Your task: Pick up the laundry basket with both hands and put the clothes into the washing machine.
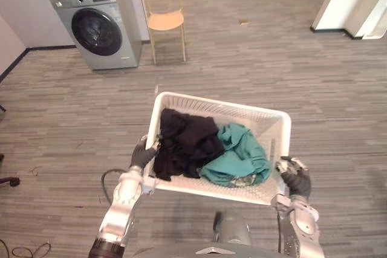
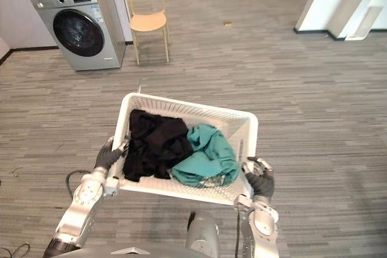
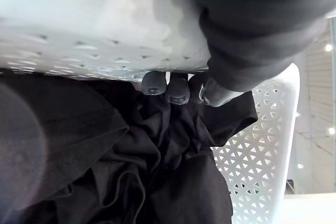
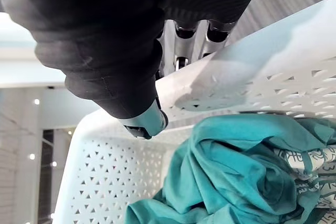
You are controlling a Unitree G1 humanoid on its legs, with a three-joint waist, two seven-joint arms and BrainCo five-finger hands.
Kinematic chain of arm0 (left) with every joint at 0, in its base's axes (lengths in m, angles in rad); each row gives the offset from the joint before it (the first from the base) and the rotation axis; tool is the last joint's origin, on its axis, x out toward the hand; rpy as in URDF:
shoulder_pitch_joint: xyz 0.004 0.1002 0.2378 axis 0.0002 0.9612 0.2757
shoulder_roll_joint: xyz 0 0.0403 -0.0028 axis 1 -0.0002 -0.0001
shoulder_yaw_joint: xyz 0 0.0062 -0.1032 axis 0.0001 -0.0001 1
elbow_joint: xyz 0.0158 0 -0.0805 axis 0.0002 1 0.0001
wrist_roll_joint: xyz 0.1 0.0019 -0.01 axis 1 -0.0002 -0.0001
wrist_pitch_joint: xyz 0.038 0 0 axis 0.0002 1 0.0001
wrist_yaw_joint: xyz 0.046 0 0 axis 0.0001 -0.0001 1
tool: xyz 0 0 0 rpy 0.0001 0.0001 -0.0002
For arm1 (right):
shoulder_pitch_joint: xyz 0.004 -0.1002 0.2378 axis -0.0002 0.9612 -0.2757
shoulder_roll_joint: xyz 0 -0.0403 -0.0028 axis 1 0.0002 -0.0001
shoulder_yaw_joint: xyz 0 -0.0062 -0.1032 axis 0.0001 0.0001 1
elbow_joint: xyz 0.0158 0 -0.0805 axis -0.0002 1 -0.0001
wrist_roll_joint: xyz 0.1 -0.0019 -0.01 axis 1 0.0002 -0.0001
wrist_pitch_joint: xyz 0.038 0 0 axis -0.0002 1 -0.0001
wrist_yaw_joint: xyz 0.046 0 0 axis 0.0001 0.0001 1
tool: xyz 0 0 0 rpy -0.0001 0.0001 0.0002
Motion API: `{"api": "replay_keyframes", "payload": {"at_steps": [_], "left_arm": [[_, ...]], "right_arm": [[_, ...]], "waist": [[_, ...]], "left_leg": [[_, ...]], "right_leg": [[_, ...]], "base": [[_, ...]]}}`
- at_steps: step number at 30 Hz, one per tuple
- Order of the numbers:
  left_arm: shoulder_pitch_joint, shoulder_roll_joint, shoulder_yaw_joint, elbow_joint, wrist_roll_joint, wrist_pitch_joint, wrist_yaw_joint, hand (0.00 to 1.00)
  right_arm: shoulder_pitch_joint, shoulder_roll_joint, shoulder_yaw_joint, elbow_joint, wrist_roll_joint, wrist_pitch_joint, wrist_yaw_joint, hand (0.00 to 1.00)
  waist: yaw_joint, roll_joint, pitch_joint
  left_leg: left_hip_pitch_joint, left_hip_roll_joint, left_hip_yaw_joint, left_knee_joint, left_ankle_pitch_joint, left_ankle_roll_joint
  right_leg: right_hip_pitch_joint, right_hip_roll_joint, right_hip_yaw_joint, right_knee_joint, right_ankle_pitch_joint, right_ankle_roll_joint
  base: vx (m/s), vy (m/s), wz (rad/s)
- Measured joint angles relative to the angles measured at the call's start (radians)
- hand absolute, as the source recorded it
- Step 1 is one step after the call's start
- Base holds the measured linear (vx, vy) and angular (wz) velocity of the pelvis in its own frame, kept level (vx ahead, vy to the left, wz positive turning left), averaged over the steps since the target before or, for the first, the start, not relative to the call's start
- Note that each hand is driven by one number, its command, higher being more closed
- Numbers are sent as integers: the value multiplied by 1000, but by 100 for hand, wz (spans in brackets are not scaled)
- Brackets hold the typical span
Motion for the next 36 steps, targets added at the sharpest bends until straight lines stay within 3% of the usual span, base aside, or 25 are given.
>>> {"api": "replay_keyframes", "payload": {"at_steps": [1,2,4,5,6,7,9,12,14,16,17,18,20,21,23,25,27,28,29,30,31,32,33,35,36], "left_arm": [[-27,-1,-4,18,0,-8,-4,100],[-33,-23,-8,53,0,-13,-2,100],[-41,-40,-4,83,0,-12,4,100],[-33,-54,-5,95,0,-12,3,100],[-28,-61,-6,94,-1,-13,2,100],[-24,-73,-10,90,-8,-15,2,100],[-17,-75,-3,88,-26,-15,2,100],[20,-81,1,47,-37,-16,0,100],[26,-80,14,43,-37,-16,-1,100],[43,-83,19,19,-37,-16,-1,100],[61,-83,9,-15,-35,-16,-1,100],[74,-91,12,-28,-25,-16,-2,100],[80,-82,11,-29,-22,-16,-4,100],[73,-75,5,-30,-10,-15,-6,100],[65,-53,26,-30,5,-14,-2,100],[62,-37,44,-28,5,-12,1,100],[57,-36,51,-28,4,-12,0,100],[45,-33,58,-28,4,-15,-3,100],[29,-29,69,-25,3,-24,-4,100],[27,-40,77,-13,1,-32,-1,100],[28,-70,111,-9,0,-32,5,100],[30,-78,126,-9,0,-29,5,100],[38,-83,126,-11,-11,-30,7,100],[40,-84,127,-16,-21,-30,7,100],[38,-69,129,-44,-27,-40,6,100]], "right_arm": [[3,-2,-6,-2,0,1,3,100],[12,-9,-10,1,0,1,3,100],[-17,-20,-20,-11,-1,18,-2,100],[-1,-19,-23,-34,-1,23,-7,100],[15,-17,-24,-51,0,22,-10,100],[30,-19,-26,-82,2,21,-15,100],[21,-12,-25,-102,3,19,-28,100],[19,-4,-25,-126,6,-3,-33,100],[11,-22,-14,-115,8,-2,-27,100],[1,-21,-15,-113,8,0,-24,100],[8,-19,-22,-112,6,0,-24,100],[9,-16,-30,-102,2,0,-6,100],[10,16,-41,-71,1,-20,-1,100],[9,25,-49,-43,0,-22,-1,100],[-5,58,-33,-14,0,-19,17,100],[-9,61,-7,-6,0,-19,18,100],[-6,40,8,-9,1,-18,19,100],[3,28,10,-29,2,-17,29,100],[36,22,17,-88,3,-18,39,100],[45,7,25,-105,7,-18,42,100],[27,-39,39,-122,14,0,55,100],[11,-58,44,-150,21,16,57,100],[18,-63,44,-185,21,20,55,100],[34,-55,43,-224,23,14,54,100],[48,-33,44,-248,31,0,57,100]], "waist": [[-15,-18,-2],[-27,13,-8],[-22,29,-5],[-22,31,4],[-20,40,5],[-3,56,12],[27,54,24],[45,33,37],[75,30,40],[74,37,34],[68,32,26],[74,21,19],[50,-36,-7],[39,-48,-17],[39,-84,-9],[42,-56,14],[39,-5,22],[20,9,18],[-2,-1,23],[-7,7,27],[15,35,23],[5,26,32],[10,42,39],[11,48,54],[13,17,46]], "left_leg": [[49,-3,-1,-13,-6,-37],[91,49,-15,27,-13,-57],[53,106,-46,238,99,-47],[-6,171,-55,460,275,-37],[-61,224,-58,601,359,-17],[-171,310,-57,913,388,42],[-315,341,-53,1164,309,111],[-504,253,4,1060,160,99],[-565,180,99,677,98,52],[-549,140,201,344,128,-12],[-528,102,321,195,150,-19],[-503,65,330,238,192,88],[-498,32,281,400,101,174],[-493,15,226,461,11,151],[-429,-33,194,447,-51,124],[-314,-37,154,373,-94,78],[-212,-21,96,284,-103,49],[-176,-5,68,279,-113,11],[-162,19,38,355,-152,-58],[-162,60,27,424,-172,-67],[-203,140,38,610,-108,-50],[-248,230,81,789,43,9],[-272,335,141,963,87,73],[-302,396,178,1067,64,95],[-384,362,205,996,29,82]], "right_leg": [[0,1,6,-254,201,8],[18,37,27,-206,335,-1],[10,61,50,-11,199,-29],[62,76,40,54,122,-61],[111,91,26,52,77,-63],[195,136,8,33,19,-71],[324,172,-5,-27,-39,-77],[488,175,3,-144,-118,-69],[580,168,25,-208,-159,-54],[647,169,16,-265,-179,-31],[726,166,-10,-312,-180,17],[717,143,31,-95,-178,47],[600,44,72,305,15,254],[527,13,64,458,278,235],[384,-51,83,647,184,204],[211,-53,76,603,-21,72],[80,-25,91,374,-71,31],[43,3,145,91,-18,77],[49,9,217,-80,193,131],[57,24,222,-14,170,133],[57,34,202,95,97,79],[117,31,170,131,28,62],[229,38,124,101,-14,53],[373,49,75,6,-32,52],[486,28,25,-126,-37,70]], "base": [[888,-297,49],[878,-308,20],[803,-318,-14],[915,-345,2],[879,-294,-4],[832,-233,-31],[628,-146,-40],[546,-72,-12],[610,23,-28],[568,57,-5],[969,90,7],[1177,113,24],[1102,59,62],[975,-47,91],[859,-96,55],[761,-164,29],[774,-209,59],[806,-293,133],[976,-389,139],[780,-305,73],[719,-288,28],[811,-237,25],[657,-172,55],[531,-34,64],[514,20,74]]}}
